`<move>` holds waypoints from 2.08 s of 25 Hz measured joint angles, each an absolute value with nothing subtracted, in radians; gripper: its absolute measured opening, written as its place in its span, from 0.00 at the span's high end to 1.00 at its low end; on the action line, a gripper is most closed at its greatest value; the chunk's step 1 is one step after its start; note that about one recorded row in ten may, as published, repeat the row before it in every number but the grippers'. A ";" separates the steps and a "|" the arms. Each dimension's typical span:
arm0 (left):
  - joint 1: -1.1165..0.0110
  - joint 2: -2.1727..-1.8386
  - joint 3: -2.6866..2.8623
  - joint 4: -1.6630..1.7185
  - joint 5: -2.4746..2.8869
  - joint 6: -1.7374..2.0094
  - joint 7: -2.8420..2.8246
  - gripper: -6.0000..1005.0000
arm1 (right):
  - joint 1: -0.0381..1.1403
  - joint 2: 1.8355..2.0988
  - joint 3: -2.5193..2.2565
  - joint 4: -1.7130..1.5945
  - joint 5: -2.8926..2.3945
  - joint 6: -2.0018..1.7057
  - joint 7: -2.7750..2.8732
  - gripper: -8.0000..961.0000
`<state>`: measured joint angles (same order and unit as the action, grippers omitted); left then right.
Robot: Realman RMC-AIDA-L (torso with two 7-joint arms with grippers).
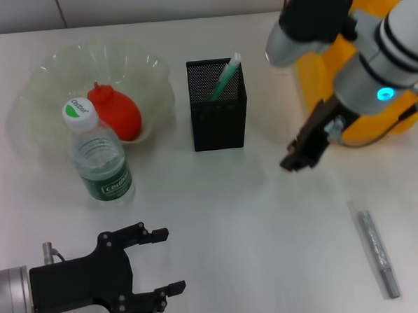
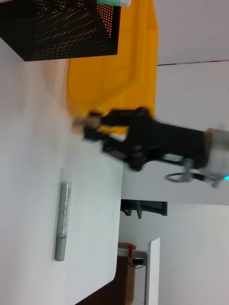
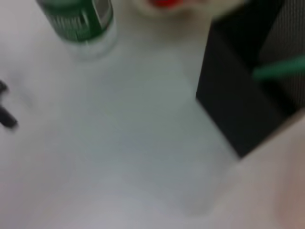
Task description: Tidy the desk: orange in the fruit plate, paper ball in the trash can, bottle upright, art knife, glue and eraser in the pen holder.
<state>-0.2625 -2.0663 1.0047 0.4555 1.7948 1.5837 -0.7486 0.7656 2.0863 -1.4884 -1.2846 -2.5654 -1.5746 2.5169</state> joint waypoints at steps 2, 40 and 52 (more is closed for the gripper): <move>-0.263 -2.066 1.005 0.456 1.795 1.584 -0.749 0.20 | 0.759 2.086 -1.472 -1.376 -2.563 -1.592 2.547 0.73; -0.259 -2.065 1.012 0.456 1.795 1.583 -0.749 0.20 | 0.631 2.087 -1.500 -1.633 -2.616 -1.630 2.841 0.12; -0.267 -2.065 1.012 0.462 1.795 1.589 -0.749 0.20 | 0.416 2.088 -1.584 -1.703 -2.684 -1.698 2.914 0.16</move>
